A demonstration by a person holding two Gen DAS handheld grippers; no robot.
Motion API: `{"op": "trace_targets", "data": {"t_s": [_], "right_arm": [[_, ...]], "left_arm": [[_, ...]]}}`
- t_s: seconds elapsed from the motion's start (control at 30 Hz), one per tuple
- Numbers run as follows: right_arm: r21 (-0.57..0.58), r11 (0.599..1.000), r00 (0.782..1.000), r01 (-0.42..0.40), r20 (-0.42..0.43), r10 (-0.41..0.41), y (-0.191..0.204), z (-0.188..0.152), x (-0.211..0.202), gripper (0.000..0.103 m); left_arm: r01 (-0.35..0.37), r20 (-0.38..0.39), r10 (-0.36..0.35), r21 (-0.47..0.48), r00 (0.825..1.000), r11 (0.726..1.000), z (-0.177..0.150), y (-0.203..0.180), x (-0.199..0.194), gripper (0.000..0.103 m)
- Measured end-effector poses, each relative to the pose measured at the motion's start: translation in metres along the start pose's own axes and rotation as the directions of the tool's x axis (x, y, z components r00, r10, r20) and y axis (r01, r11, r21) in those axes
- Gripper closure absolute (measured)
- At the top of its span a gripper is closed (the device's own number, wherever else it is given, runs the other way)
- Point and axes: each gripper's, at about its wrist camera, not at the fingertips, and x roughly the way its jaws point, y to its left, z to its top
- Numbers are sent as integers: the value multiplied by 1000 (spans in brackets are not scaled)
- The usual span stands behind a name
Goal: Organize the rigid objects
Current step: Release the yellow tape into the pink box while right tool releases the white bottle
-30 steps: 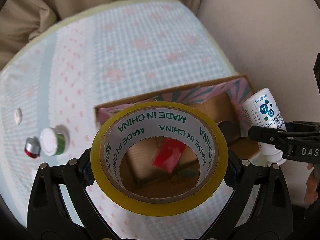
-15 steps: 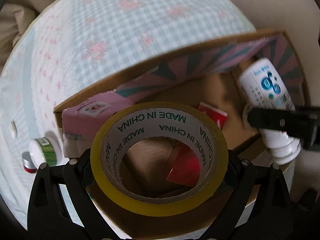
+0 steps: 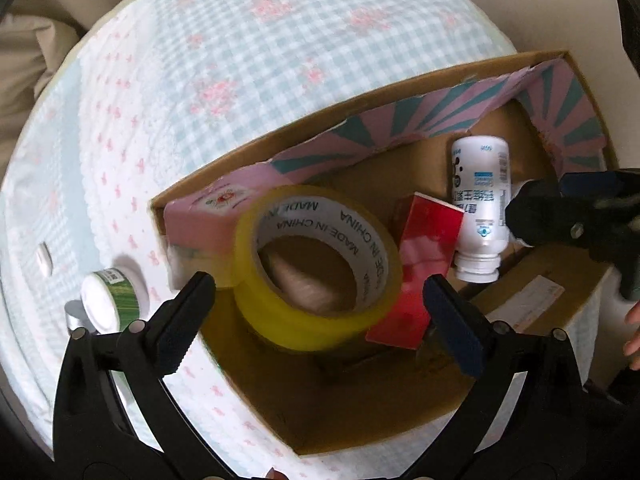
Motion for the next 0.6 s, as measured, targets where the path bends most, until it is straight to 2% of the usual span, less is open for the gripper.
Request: {"op": "trace_targets", "data": {"t_s": [0.07, 0.6], "right_arm": [[-17, 1000, 1000, 21, 9, -21, 1, -4, 0, 0], [32, 999, 998, 12, 54, -14, 3, -7, -12, 0]], "left_arm": [[-3, 8, 3, 5, 1000, 1000, 0, 2, -3, 0], [7, 48, -7, 1, 999, 1000, -2, 4, -25, 0]]}}
